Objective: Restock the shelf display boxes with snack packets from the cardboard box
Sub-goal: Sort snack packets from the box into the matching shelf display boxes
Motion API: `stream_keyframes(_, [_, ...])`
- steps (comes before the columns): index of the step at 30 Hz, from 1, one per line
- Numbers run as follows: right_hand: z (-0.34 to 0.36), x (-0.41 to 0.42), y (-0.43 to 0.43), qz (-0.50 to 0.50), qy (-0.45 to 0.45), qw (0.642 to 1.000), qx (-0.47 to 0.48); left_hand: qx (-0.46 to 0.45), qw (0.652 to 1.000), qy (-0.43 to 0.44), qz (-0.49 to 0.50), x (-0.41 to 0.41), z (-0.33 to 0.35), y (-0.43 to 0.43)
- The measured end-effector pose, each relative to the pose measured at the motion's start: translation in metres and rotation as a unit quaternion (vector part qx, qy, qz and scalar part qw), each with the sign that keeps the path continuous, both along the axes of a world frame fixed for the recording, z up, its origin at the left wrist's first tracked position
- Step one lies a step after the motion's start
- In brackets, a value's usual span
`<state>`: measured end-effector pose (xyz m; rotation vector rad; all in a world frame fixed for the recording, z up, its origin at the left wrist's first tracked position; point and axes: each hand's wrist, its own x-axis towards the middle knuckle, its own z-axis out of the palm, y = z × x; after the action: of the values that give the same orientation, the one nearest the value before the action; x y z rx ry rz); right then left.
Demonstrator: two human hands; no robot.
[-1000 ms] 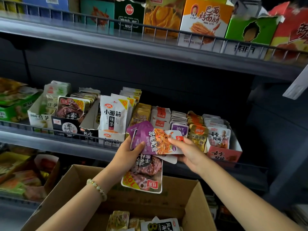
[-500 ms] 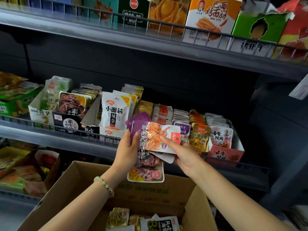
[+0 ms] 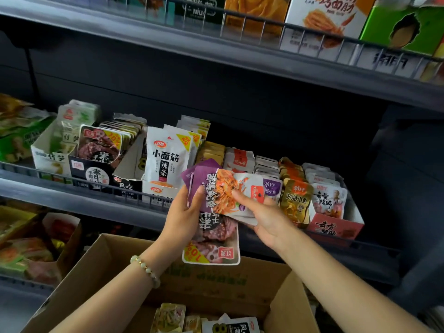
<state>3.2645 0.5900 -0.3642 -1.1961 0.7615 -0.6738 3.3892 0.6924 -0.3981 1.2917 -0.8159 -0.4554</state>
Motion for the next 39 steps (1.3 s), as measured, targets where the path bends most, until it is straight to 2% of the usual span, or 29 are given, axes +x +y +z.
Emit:
stream_keyframes(3, [0.034,-0.006,-0.027,-0.02,0.002,0.997,-0.071,0.034,0.996,0.075,-0.029,0.016,0.01,0.004])
stream_keyframes(4, [0.049,-0.01,-0.04,-0.04,0.006,0.994,-0.1,0.044,0.996,0.075,-0.021,0.025,0.014,0.006])
stream_keyframes(7, [0.094,-0.015,-0.073,-0.077,0.108,0.954,-0.269,0.052,0.997,-0.05,0.041,0.053,0.023,0.008])
stream_keyframes(10, [0.122,0.002,-0.088,-0.001,0.282,0.853,-0.438,0.029,0.99,-0.125,0.058,0.067,0.031,0.004])
stream_keyframes(14, [0.112,0.045,-0.1,0.117,0.453,0.711,-0.524,0.038,0.989,-0.136,0.044,0.069,0.029,-0.006])
stream_keyframes(16, [0.1,0.061,-0.109,0.142,0.489,0.674,-0.535,0.033,0.99,-0.135,0.039,0.071,0.023,-0.007])
stream_keyframes(20, [0.085,0.073,-0.118,0.191,0.533,0.644,-0.514,0.036,0.991,-0.126,0.024,0.076,0.012,-0.008])
stream_keyframes(22, [0.077,0.076,-0.118,0.206,0.525,0.644,-0.517,0.037,0.991,-0.125,0.016,0.077,0.007,-0.01])
stream_keyframes(27, [0.06,0.077,-0.122,0.191,0.461,0.712,-0.494,0.027,0.993,-0.112,0.009,0.075,0.002,-0.014])
stream_keyframes(29, [0.057,0.071,-0.123,0.186,0.452,0.729,-0.48,0.025,0.994,-0.104,0.007,0.075,0.001,-0.015])
stream_keyframes(31, [0.053,0.069,-0.12,0.18,0.468,0.705,-0.502,0.029,0.994,-0.106,0.005,0.075,0.0,-0.016])
stream_keyframes(33, [0.047,0.07,-0.118,0.161,0.49,0.648,-0.56,0.029,0.994,-0.108,0.008,0.074,0.0,-0.016])
stream_keyframes(34, [0.044,0.072,-0.117,0.156,0.495,0.632,-0.575,0.027,0.994,-0.104,0.009,0.073,-0.001,-0.016])
stream_keyframes(39, [0.043,0.075,-0.115,0.18,0.525,0.643,-0.528,0.034,0.995,-0.094,0.006,0.067,-0.002,-0.017])
